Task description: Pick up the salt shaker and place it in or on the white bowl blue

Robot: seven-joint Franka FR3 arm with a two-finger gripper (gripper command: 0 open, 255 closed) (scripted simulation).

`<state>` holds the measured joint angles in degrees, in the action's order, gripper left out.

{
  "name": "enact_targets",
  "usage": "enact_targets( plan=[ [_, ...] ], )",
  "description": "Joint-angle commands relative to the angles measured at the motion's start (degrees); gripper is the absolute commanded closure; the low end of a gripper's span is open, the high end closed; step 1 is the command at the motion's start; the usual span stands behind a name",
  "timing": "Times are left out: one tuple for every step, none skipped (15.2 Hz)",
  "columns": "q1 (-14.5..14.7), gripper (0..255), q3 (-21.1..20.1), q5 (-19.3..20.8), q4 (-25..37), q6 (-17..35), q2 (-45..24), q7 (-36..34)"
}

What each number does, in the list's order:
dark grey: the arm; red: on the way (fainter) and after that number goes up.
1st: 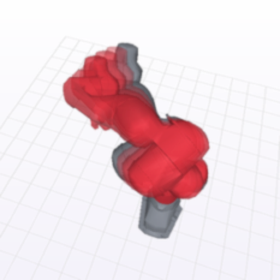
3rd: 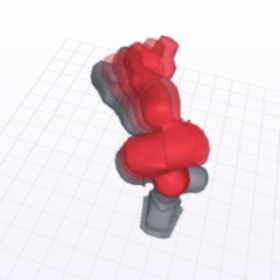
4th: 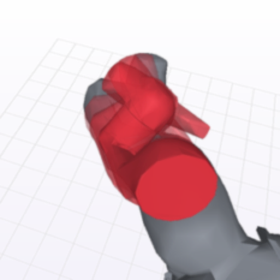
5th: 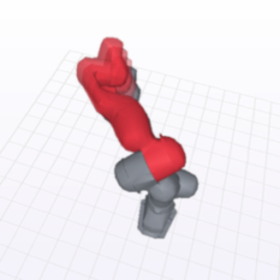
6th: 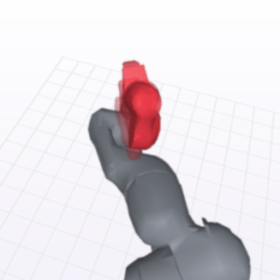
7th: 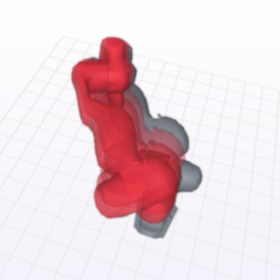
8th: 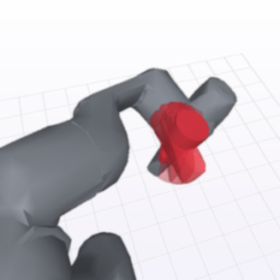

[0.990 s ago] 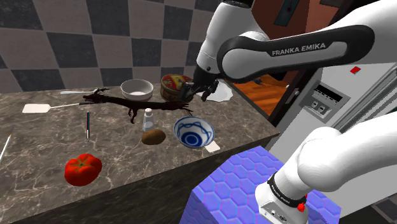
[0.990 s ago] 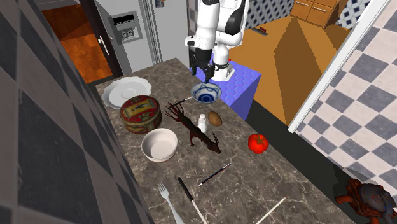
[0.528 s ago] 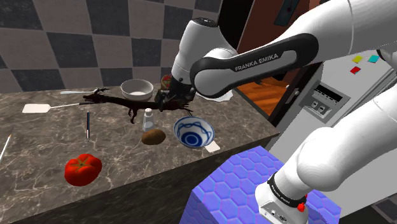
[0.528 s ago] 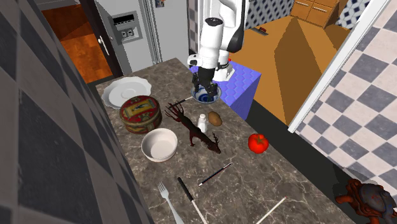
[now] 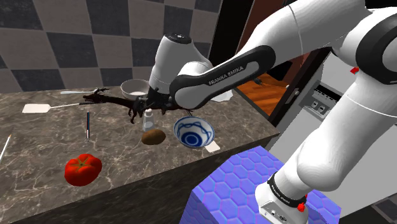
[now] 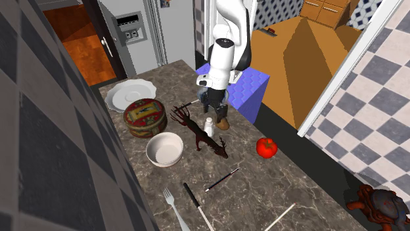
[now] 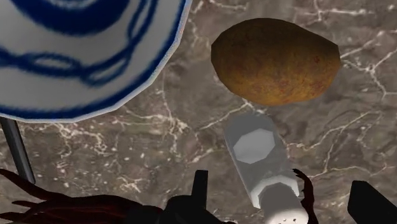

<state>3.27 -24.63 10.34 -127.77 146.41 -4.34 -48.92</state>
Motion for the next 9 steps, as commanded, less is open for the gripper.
enact_targets(
  plan=[
    [0.15,0,0.24,1.52,0.43,1.19,-1.75,-1.15],
    [0.24,0,0.40,2.19,0.51,1.76,-2.50,-1.62],
    [0.34,0,0.57,2.88,0.59,2.32,-3.25,-2.10],
    [0.45,0,0.76,3.58,0.69,2.87,-4.00,-2.59],
    [0.65,0,1.08,4.70,0.89,3.72,-5.20,-3.37],
    [0.67,0,1.11,4.69,0.88,3.73,-5.20,-3.36],
    [0.68,0,1.12,4.68,0.88,3.73,-5.20,-3.36],
    [0.69,0,1.12,4.68,0.88,3.73,-5.20,-3.36],
    [0.69,0,1.12,4.68,0.88,3.73,-5.20,-3.36]
  ],
)
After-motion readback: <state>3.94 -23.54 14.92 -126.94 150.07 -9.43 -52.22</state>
